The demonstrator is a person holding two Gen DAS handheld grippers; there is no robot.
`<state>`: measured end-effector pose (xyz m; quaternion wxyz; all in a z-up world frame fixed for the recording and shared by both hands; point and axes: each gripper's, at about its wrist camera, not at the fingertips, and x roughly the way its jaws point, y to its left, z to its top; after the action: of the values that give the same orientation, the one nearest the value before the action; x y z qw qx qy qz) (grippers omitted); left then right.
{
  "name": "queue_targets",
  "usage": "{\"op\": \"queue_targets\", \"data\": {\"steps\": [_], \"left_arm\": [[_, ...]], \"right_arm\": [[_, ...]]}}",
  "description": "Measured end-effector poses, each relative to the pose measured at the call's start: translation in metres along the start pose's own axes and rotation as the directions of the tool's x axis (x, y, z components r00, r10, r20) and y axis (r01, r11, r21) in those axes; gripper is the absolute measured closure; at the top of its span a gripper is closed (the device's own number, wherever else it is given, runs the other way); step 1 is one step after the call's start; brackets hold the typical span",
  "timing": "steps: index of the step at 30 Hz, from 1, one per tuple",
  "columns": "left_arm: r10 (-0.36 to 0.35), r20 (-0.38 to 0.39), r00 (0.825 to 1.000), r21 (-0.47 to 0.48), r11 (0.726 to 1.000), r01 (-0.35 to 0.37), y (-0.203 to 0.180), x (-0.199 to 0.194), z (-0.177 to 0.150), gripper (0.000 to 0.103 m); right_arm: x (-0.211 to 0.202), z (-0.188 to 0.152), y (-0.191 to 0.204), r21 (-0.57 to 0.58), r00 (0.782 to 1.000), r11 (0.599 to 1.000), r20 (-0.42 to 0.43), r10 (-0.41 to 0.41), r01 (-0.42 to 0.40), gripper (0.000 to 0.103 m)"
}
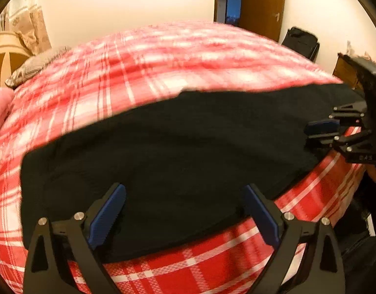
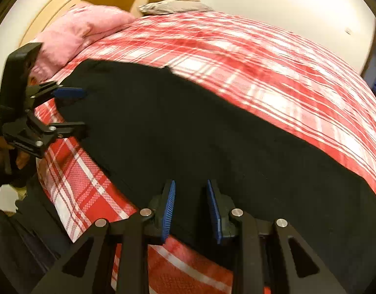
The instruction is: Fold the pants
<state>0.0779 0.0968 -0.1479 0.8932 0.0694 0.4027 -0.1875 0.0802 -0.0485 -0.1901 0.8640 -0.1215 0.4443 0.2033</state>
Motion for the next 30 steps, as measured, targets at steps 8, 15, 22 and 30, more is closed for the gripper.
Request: {"op": "queue_targets", "data": {"steps": [8,15,22,30], "left_arm": [[-0.041,0.057,0.998,0.119,0.992,0.034,-0.043,0.002,0.029,0.004],[-0.096,0.007,0.995,0.208,0.974,0.092,-0.084,0.030,0.041,0.004],[-0.099,-0.032,0.995,0.203,0.974,0.104,-0.092,0.049,0.038,0.004],[-0.099,-0.048,0.994,0.165,0.981,0.106,-0.087,0.056,0.040,0.004]], "right_arm": [[-0.067,-0.022,-0.084,0.244,0.984,0.966,0.127,-0.123,0.089,0.061],[-0.142,-0.069,-0.163,0.452,0.923,0.856,0.153,-0.352,0.251,0.061],[-0.226,-0.143,-0.260,0.751,0.853,0.600,0.097,-0.513,0.276,0.061],[-0.239,-0.209,-0.323,0.897,0.899,0.427,0.092,-0.428,0.112,0.058]]}}
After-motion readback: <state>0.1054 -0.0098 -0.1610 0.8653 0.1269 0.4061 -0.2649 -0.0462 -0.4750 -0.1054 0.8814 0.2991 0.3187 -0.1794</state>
